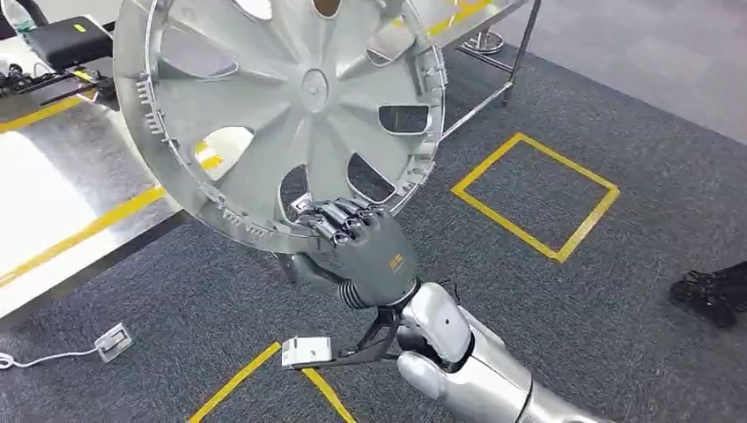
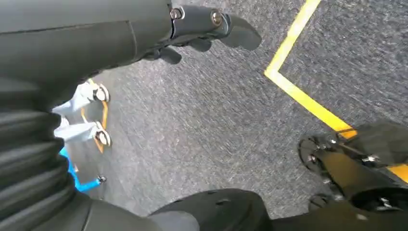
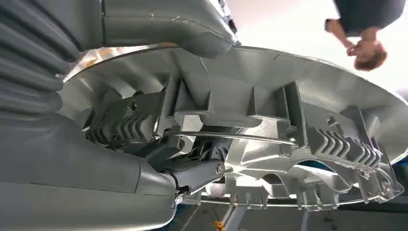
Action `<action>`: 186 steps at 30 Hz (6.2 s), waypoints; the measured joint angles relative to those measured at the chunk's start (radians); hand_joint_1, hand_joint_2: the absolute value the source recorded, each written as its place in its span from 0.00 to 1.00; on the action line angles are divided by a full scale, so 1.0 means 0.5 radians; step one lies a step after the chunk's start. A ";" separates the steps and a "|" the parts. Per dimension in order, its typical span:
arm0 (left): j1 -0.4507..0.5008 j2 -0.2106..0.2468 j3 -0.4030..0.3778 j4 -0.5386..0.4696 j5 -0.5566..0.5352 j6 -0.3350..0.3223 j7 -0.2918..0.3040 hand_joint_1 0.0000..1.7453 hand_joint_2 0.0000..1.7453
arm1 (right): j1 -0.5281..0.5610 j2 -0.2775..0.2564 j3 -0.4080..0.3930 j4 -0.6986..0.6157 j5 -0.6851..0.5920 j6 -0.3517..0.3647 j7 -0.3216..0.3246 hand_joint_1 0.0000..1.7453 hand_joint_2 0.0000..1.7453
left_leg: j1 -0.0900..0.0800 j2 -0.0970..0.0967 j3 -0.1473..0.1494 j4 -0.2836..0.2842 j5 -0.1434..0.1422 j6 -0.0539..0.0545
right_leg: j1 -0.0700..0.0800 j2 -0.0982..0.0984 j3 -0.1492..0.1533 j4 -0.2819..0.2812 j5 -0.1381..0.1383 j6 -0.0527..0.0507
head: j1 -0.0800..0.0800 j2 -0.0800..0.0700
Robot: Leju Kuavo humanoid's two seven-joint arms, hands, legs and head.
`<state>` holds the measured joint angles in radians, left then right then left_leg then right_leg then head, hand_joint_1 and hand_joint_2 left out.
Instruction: Take the parts from the cabinet and place them on the table.
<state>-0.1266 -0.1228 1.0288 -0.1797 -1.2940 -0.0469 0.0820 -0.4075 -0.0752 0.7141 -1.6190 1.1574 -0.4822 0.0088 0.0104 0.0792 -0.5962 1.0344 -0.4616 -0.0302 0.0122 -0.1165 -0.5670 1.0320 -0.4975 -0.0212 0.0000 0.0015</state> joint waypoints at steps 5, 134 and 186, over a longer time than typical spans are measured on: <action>0.007 -0.002 0.000 0.001 -0.001 0.000 0.003 0.00 1.00 | -0.012 0.007 -0.001 -0.002 0.000 0.004 -0.001 1.00 1.00 | 0.012 -0.119 -0.022 -0.005 0.024 0.062 | -0.025 0.119 -0.017 0.074 -0.068 0.060 | 0.007 0.000; 0.020 0.013 0.058 0.001 0.044 0.054 0.006 0.00 1.00 | -0.139 0.075 0.003 0.139 -0.042 -0.014 -0.031 1.00 1.00 | 0.012 -0.205 0.181 -0.045 -0.114 0.080 | -0.035 0.256 -0.305 0.388 -0.483 0.083 | 0.014 0.000; 0.006 0.014 0.060 0.004 0.006 0.032 -0.041 0.00 1.00 | -0.501 0.075 -0.465 1.029 -0.155 0.409 0.233 1.00 1.00 | -0.001 -0.190 -0.003 0.015 -0.037 0.047 | -0.014 0.264 -0.142 -0.006 0.126 0.036 | 0.013 0.000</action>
<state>-0.1236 -0.1160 1.0586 -0.1778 -1.2909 -0.0309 0.0614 -0.6580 -0.0378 0.4819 -1.1043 1.0800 -0.2777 0.1255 0.0100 -0.0156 -0.5979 1.0420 -0.4801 -0.0066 0.0054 0.0154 -0.6378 1.0289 -0.4346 -0.0034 0.0065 0.0015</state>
